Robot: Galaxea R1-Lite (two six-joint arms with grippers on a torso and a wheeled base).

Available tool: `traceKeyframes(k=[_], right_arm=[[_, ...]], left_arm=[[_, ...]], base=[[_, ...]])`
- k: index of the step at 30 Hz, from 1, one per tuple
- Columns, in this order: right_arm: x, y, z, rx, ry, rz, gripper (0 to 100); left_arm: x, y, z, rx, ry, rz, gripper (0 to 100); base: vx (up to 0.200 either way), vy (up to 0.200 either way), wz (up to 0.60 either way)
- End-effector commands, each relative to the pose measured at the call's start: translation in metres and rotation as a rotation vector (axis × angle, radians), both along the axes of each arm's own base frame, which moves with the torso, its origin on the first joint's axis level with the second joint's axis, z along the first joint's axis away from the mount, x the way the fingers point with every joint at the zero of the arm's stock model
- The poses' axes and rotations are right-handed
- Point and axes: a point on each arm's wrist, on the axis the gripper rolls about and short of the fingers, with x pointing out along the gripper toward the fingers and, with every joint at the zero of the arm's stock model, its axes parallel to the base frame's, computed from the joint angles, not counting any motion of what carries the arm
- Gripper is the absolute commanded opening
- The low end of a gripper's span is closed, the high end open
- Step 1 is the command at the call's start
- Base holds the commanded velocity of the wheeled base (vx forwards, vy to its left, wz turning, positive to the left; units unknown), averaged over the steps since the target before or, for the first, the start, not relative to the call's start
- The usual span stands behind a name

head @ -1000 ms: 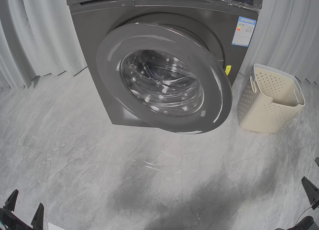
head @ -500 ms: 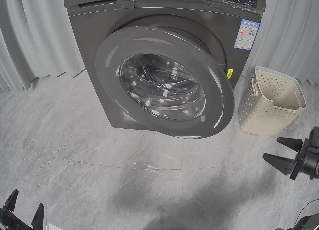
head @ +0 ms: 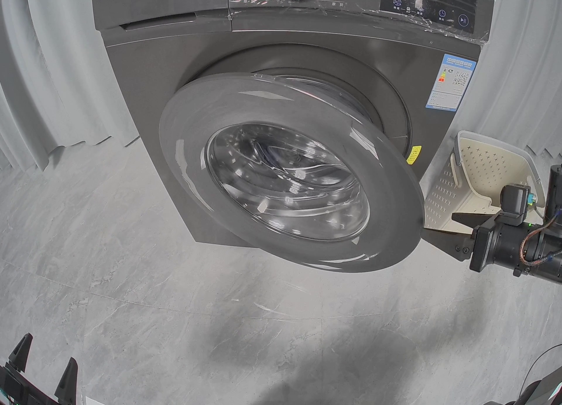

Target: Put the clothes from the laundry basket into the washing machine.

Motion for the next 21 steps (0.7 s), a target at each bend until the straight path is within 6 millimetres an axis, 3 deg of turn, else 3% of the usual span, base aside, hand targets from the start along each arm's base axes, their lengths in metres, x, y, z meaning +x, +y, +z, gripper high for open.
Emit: traceKeyframes(k=[1, 5, 13, 20, 21], right_arm=[[0.018, 0.006, -0.004, -0.016, 0.023, -0.030, 100], [0.027, 0.007, -0.004, -0.010, -0.004, -0.057, 100], [0.057, -0.016, 0.001, 0.006, -0.095, -0.242, 100], [0.045, -0.012, -0.013, -0.012, -0.047, -0.201, 100], [0.035, -0.002, -0.021, -0.017, -0.025, -0.146, 100]], left_arm=[[0.000, 0.000, -0.005, -0.002, 0.004, 0.001, 100], [0.000, 0.000, -0.005, -0.002, 0.004, 0.001, 100], [0.000, 0.000, -0.005, -0.002, 0.006, 0.001, 100], [0.000, 0.000, -0.005, 0.000, 0.004, 0.001, 100], [0.000, 0.000, -0.005, -0.002, 0.004, 0.001, 100]], base=[[0.000, 0.000, 0.00], [0.000, 0.000, 0.00], [0.000, 0.000, 0.00], [0.000, 0.000, 0.00], [0.000, 0.000, 0.00]])
